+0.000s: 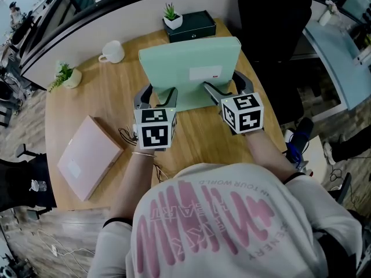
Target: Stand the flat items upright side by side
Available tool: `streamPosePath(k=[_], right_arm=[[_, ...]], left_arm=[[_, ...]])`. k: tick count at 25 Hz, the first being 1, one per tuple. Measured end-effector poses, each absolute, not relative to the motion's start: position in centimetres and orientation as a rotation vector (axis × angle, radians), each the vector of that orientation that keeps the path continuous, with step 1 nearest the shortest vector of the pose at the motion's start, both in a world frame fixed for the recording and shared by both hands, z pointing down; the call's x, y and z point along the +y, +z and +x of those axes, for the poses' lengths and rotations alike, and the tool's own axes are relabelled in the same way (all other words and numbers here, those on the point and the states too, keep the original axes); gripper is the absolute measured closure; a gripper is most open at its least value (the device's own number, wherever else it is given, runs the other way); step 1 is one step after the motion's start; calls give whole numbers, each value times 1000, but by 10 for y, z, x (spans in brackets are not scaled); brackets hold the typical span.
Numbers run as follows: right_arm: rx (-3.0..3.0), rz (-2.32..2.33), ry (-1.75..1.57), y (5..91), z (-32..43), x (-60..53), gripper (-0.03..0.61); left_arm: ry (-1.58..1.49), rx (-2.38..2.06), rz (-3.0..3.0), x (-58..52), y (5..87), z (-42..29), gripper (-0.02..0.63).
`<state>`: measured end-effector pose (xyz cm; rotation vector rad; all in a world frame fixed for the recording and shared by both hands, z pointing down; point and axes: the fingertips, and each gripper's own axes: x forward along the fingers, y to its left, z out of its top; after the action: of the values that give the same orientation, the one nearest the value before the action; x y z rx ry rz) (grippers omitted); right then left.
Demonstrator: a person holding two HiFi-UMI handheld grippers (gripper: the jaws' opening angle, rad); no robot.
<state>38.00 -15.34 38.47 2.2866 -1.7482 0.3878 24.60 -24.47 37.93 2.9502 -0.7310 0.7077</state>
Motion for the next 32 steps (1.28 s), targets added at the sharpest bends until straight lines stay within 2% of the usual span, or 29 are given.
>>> streamPosePath(k=[8, 19, 32], right_arm=[[-1750, 2271, 377, 386, 375, -149, 192], [-1707, 2180, 382, 390, 371, -146, 181], [-1705, 2166, 429, 391, 373, -148, 178]], left_arm=[[697, -760, 2959, -239, 380, 240, 336], [797, -772, 2977, -229, 382, 225, 378], [791, -747, 2957, -222, 375, 222, 377]])
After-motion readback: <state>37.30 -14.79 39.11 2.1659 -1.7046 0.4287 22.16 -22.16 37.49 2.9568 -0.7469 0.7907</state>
